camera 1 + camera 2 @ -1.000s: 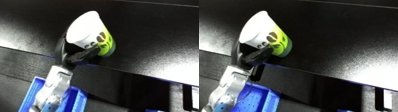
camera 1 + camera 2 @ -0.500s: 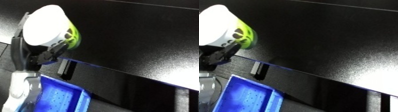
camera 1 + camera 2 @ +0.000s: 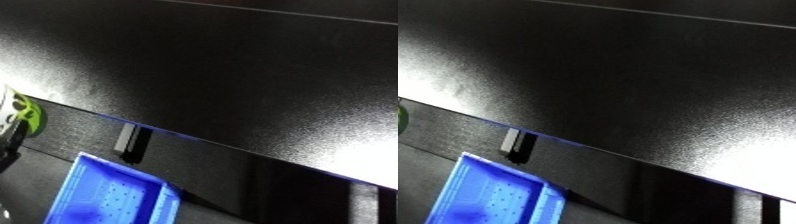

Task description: Pick up the object and place it into the box

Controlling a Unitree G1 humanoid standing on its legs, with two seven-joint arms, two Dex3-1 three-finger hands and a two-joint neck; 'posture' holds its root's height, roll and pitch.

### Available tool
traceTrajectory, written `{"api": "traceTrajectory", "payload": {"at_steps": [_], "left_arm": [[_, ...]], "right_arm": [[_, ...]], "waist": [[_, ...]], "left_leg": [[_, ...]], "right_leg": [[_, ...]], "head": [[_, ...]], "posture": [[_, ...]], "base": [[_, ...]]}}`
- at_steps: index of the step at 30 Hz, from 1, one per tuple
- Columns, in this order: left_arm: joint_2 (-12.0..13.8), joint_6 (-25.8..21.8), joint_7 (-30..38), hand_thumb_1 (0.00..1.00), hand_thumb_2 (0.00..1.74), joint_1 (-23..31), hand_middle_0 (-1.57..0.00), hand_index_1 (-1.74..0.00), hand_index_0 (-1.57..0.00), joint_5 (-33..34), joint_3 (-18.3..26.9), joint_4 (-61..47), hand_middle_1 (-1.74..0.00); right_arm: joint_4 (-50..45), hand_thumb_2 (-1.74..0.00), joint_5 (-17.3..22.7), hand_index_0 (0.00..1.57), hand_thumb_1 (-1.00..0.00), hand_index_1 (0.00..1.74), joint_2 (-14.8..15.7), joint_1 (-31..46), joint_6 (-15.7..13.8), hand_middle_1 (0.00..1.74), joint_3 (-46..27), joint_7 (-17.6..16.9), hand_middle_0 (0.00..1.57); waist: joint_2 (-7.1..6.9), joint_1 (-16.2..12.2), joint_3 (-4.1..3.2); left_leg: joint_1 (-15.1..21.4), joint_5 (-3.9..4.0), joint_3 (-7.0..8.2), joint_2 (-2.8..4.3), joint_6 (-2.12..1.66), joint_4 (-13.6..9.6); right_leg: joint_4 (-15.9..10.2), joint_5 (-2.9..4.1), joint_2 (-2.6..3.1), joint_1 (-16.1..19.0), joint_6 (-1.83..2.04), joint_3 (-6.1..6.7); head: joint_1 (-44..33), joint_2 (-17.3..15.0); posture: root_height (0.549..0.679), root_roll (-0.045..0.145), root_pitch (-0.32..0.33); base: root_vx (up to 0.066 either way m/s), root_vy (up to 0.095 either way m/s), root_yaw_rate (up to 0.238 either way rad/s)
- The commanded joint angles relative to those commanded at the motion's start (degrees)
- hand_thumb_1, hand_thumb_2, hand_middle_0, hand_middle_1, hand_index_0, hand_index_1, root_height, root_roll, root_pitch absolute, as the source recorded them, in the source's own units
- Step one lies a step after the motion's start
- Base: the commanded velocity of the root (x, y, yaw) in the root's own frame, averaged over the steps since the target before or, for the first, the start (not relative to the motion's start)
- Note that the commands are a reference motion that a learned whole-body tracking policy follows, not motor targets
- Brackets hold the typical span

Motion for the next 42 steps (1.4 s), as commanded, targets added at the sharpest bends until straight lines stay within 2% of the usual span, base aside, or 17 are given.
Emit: {"api": "traceTrajectory", "payload": {"at_steps": [3, 8, 14, 20, 24, 30, 42], "left_arm": [[-0.4, -0.9, 0.3, 1.00, 1.74, 1.6, -1.57, -1.74, -1.57, -2.0, -0.1, 7.1, -1.74], [-0.9, 1.6, -0.8, 1.00, 1.74, 2.5, -1.57, -1.74, -1.57, -7.5, -2.0, 17.2, -1.74], [-1.1, 5.5, -3.1, 1.00, 1.74, 1.2, -1.57, -1.74, -1.57, -9.7, -4.3, 24.6, -1.74], [0.0, 8.8, -6.1, 1.00, 1.74, -2.1, -1.57, -1.74, -1.57, -13.9, -4.8, 30.0, -1.74], [0.9, 10.8, -7.7, 1.00, 1.74, -4.4, -1.57, -1.74, -1.57, -15.6, -5.2, 33.8, -1.74], [1.0, 14.3, -9.8, 1.00, 1.74, -5.9, -1.57, -1.74, -1.57, -18.8, -5.6, 37.7, -1.74], [1.2, 21.1, -14.4, 0.40, 0.70, -7.8, -0.63, -0.70, -0.63, -20.3, -6.6, 47.1, -0.70]], "right_arm": [[-0.1, 0.00, 0.0, 0.00, 0.00, 0.00, -0.2, -0.1, 0.2, 0.00, 0.0, -0.2, 0.00], [0.1, 0.00, 0.4, 0.00, 0.00, 0.00, -0.4, -1.2, 0.6, 0.00, 0.6, -0.8, 0.00], [-0.1, 0.00, 0.8, 0.00, 0.00, 0.00, -0.7, -1.9, 1.0, 0.00, 1.5, -1.7, 0.00], [-0.1, 0.00, 0.8, 0.00, 0.00, 0.00, -0.4, -1.6, 1.0, 0.00, 2.1, -2.0, 0.00], [0.9, 0.00, 0.3, 0.00, 0.00, 0.00, 0.0, -1.2, 0.8, 0.00, 2.2, -1.2, 0.00], [1.9, 0.00, -0.6, 0.00, 0.00, 0.00, 0.5, -1.1, 0.5, 0.00, 2.4, 0.0, 0.00], [2.6, 0.00, -0.8, 0.00, 0.00, 0.00, 0.8, -2.0, 0.7, 0.00, 3.8, 1.2, 0.00]], "waist": [[-0.11, -0.1, 0.00], [-0.45, -0.4, 0.00], [-1.37, -0.6, 0.00], [-2.75, -1.1, 0.00], [-3.89, -1.4, 0.00], [-5.04, -1.7, 0.00], [-7.12, -2.0, 0.00]], "left_leg": [[-0.1, 0.01, 0.00, -0.05, 0.04, 0.2], [-0.2, -0.02, 0.02, -0.15, 0.08, 0.6], [-0.5, -0.18, 0.10, -0.16, 0.62, 1.2], [-0.5, 0.22, 0.06, 0.06, 0.97, 0.7], [-0.4, 0.46, 0.03, 0.40, 1.11, 0.1], [-0.7, 0.77, -0.04, 0.76, 1.13, -0.5], [-1.0, 1.11, -0.12, 1.46, 0.99, -1.5]], "right_leg": [[-0.1, -0.18, 0.10, 0.1, -0.04, -0.06], [-0.3, -0.55, 0.31, 0.4, -0.19, -0.15], [-0.2, -1.17, 0.58, 1.1, -0.41, -0.47], [0.0, -1.97, 1.12, 1.9, -0.60, -0.79], [-0.2, -2.19, 1.47, 2.2, -0.64, -0.94], [-0.7, -2.11, 1.96, 2.2, -0.57, -1.14], [-1.6, -1.82, 2.45, 2.3, -0.54, -1.62]], "head": [[-2.2, -0.9], [-9.8, -2.8], [-23.1, -4.6], [-33.1, -4.5], [-36.4, -4.1], [-37.8, -3.5], [-37.5, -3.2]], "posture": [[0.608, 0.047, 0.006], [0.607, 0.048, 0.004], [0.605, 0.046, 0.000], [0.606, 0.041, -0.002], [0.607, 0.037, -0.002], [0.608, 0.032, 0.003], [0.610, 0.024, 0.012]], "base": [[-0.003, 0.012, -0.004], [-0.004, 0.023, 0.009], [-0.003, 0.011, 0.018], [0.001, -0.005, 0.028], [-0.002, -0.004, 0.017], [-0.010, 0.004, 0.011], [-0.005, 0.005, 0.008]]}}
